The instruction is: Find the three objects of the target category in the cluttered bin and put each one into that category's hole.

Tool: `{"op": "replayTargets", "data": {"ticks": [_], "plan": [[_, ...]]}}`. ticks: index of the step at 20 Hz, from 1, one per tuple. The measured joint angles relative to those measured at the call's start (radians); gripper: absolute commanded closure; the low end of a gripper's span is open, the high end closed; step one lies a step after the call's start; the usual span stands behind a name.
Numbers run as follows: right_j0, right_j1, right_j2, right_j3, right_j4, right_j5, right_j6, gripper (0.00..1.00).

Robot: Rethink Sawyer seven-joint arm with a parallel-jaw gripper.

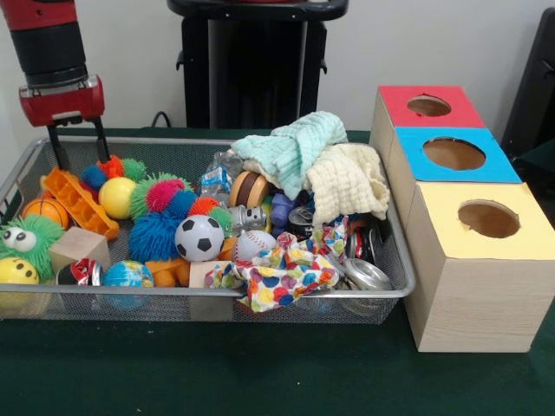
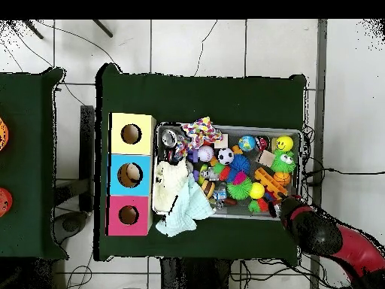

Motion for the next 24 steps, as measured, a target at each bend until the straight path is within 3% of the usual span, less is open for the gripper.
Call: {"op": "replayTargets", "data": {"ticks": [17, 24], "plan": [[0.025, 0.000, 0.000, 0.000, 0.000, 0.003, 0.000, 0.00], [0.030, -0.017, 0.003, 0.000, 0.002, 0.060, 0.000, 0.00]]}}
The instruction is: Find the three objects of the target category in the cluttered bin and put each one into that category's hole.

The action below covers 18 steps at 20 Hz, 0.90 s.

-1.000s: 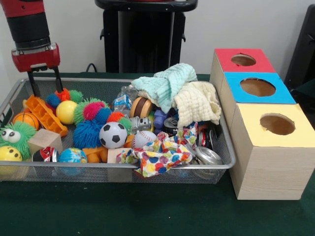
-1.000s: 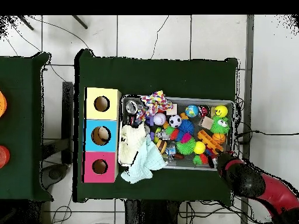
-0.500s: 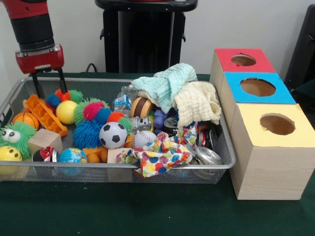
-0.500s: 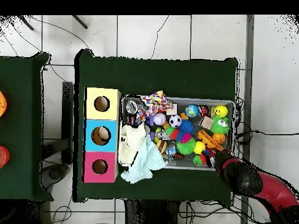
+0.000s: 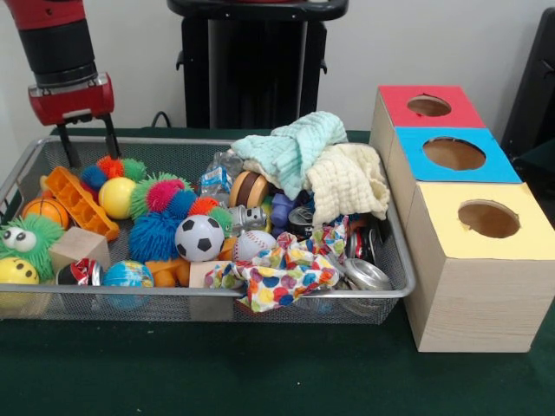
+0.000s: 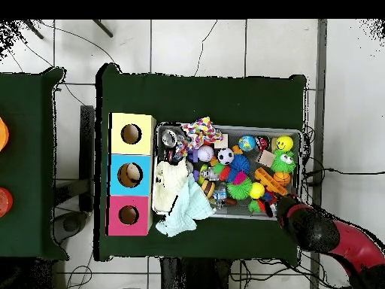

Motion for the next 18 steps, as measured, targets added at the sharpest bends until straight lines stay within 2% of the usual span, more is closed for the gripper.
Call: {"op": "replayTargets", "data": {"ticks": [8, 12, 18], "plan": [[0.004, -0.029, 0.023, -0.013, -0.002, 0.079, 0.000, 0.00], [0.007, -0.020, 0.039, -0.035, -0.003, 0.122, 0.000, 0.00], [-0.004, 0.027, 0.105, -0.082, -0.003, 0.212, -0.001, 0.00]]}}
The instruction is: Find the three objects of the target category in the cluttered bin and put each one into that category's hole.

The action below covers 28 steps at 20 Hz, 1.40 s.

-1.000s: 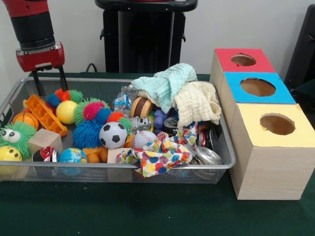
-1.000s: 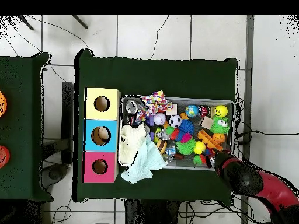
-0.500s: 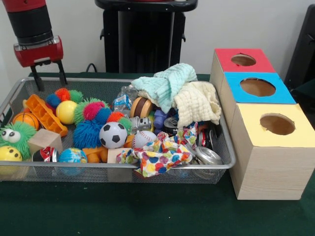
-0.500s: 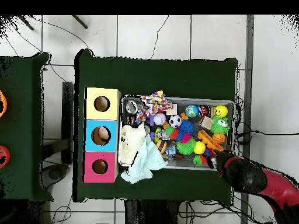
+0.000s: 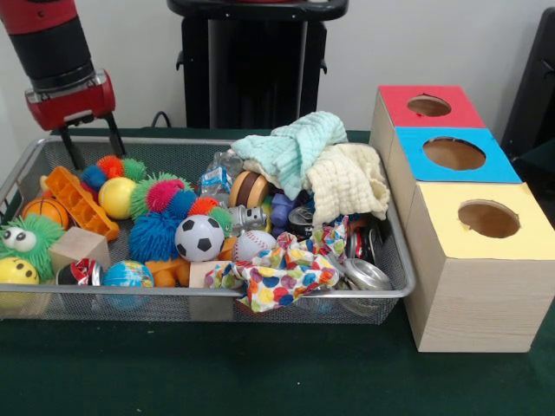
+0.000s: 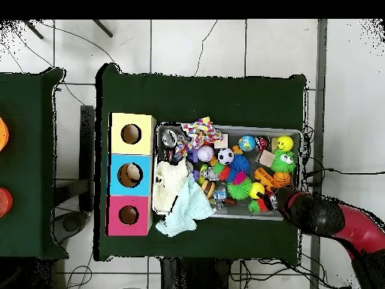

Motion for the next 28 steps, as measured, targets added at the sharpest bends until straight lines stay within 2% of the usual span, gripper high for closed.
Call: {"op": "replayTargets", "data": {"ticks": [11, 15, 22, 28], "plan": [[-0.035, 0.066, 0.109, -0.010, -0.006, 0.072, -0.033, 0.00], [-0.042, 0.071, 0.127, -0.010, -0.010, 0.095, -0.045, 0.00], [-0.045, 0.065, 0.135, -0.014, -0.024, 0.121, -0.046, 0.00], [-0.045, 0.007, 0.135, -0.014, -0.104, 0.110, -0.046, 0.00]]}}
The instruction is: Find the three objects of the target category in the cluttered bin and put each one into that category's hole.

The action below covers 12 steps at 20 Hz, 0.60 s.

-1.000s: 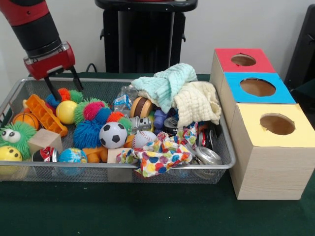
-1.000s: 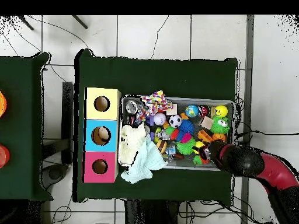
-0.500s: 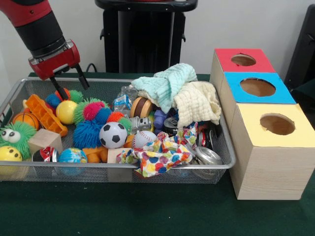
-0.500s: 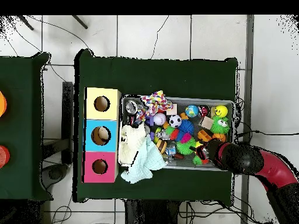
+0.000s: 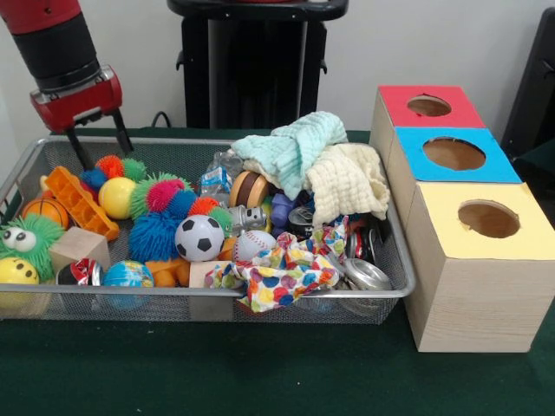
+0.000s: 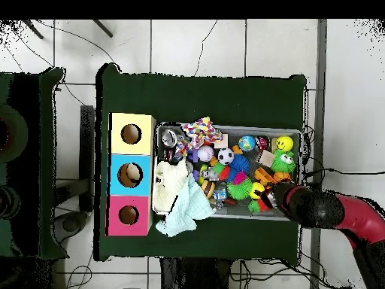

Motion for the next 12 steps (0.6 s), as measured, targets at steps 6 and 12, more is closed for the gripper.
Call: {"op": "replayTargets", "data": {"ticks": [6, 12], "plan": [[-0.001, -0.047, 0.001, 0.000, -0.037, -0.013, 0.000, 0.00], [-0.002, -0.065, 0.004, -0.003, -0.042, -0.015, 0.000, 0.00]]}}
